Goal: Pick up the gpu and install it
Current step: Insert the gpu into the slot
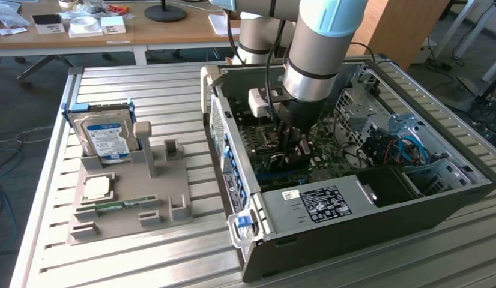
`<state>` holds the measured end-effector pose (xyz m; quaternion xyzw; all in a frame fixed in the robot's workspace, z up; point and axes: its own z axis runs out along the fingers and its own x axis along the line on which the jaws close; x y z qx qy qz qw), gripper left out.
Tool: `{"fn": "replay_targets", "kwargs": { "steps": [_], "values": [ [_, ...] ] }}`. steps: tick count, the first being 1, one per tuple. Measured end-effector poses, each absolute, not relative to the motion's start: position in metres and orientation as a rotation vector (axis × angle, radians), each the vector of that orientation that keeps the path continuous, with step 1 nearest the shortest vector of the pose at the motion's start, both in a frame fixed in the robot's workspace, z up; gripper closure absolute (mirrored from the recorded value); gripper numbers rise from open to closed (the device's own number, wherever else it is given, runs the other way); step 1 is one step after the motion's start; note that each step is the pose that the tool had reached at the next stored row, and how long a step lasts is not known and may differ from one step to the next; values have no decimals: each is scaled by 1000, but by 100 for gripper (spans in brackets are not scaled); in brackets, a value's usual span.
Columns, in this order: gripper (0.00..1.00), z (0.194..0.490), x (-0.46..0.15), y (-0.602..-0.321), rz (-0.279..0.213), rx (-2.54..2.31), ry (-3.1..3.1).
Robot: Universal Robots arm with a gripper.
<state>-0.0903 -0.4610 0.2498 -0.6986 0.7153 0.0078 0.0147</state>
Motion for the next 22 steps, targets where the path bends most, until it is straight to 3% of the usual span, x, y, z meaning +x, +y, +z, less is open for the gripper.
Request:
{"fn": "replay_targets", "kwargs": {
  "steps": [22],
  "values": [
    [60,257,-90,-461,24,-2178,2224]
  ]
}}
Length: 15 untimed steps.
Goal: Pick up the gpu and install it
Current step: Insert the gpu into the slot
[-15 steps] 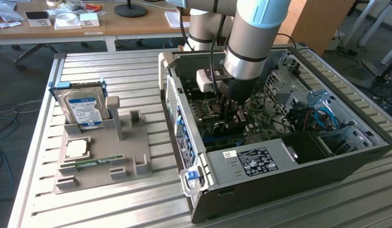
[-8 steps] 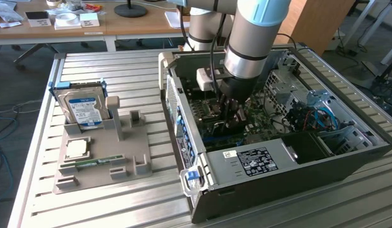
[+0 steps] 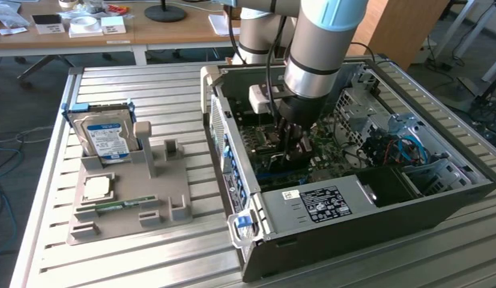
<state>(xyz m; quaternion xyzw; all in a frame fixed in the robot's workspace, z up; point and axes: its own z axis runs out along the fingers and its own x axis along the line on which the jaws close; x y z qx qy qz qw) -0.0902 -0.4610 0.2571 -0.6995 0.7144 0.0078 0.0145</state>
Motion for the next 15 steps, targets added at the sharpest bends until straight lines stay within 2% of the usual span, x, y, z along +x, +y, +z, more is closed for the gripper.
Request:
{"fn": "replay_targets", "kwargs": {
  "steps": [12,14,15],
  "values": [
    [60,258,-90,-461,24,-2177,2224],
    [62,258,-90,-461,24,-2177,2224],
    [68,258,-90,-461,24,-2178,2224]
  ]
}}
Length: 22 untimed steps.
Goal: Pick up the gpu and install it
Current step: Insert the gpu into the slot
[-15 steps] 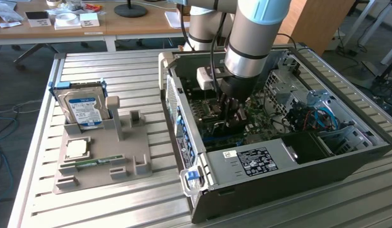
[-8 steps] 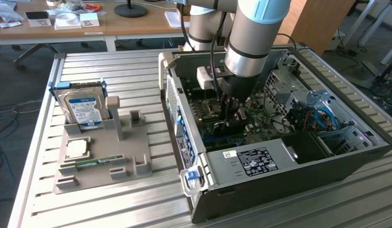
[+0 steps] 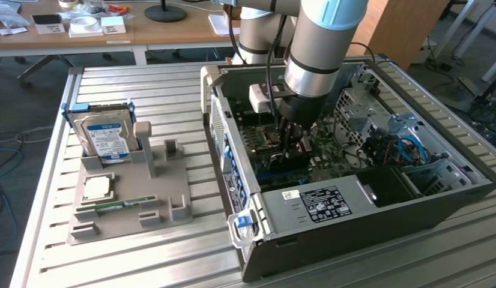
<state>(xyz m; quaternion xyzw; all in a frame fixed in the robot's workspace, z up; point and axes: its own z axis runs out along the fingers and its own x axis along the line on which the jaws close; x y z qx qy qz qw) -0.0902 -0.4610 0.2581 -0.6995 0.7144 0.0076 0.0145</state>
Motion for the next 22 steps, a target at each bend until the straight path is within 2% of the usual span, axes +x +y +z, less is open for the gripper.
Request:
{"fn": "replay_targets", "kwargs": {
  "steps": [1,22],
  "values": [
    [74,258,-90,-461,24,-2178,2224],
    [74,256,-90,-461,24,-2177,2224]
  ]
}}
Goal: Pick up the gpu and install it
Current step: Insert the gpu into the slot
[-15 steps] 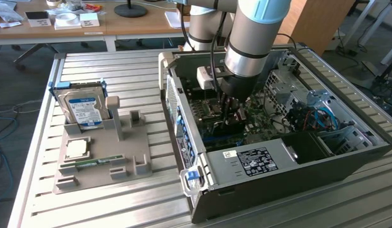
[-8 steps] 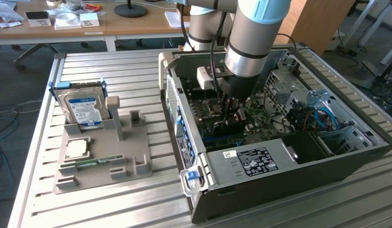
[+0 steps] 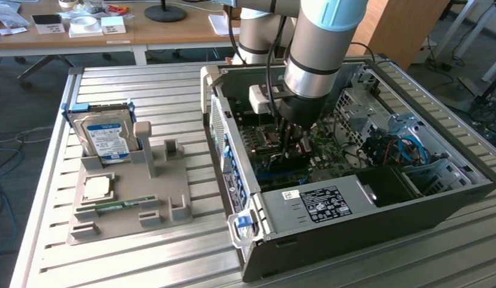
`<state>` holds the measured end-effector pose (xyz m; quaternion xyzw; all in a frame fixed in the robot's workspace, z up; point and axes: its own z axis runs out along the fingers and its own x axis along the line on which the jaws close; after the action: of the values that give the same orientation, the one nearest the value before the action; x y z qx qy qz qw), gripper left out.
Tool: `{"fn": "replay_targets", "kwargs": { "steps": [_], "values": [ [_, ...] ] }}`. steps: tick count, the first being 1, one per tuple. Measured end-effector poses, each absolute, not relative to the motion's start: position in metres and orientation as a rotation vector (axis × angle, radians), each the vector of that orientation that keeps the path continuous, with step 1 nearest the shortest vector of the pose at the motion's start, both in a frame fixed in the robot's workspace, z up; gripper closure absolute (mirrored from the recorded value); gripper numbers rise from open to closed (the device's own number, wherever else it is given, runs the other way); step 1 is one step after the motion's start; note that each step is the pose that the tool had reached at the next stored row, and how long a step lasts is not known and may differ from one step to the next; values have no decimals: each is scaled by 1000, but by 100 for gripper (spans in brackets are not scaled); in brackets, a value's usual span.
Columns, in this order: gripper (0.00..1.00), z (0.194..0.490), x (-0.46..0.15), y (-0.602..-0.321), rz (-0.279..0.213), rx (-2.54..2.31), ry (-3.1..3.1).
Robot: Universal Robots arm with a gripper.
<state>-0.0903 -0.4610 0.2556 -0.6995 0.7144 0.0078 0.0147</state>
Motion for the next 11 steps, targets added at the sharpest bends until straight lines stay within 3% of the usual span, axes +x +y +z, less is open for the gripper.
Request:
{"fn": "replay_targets", "kwargs": {
  "steps": [11],
  "values": [
    [74,255,-92,-461,25,-2177,2223]
  ]
}}
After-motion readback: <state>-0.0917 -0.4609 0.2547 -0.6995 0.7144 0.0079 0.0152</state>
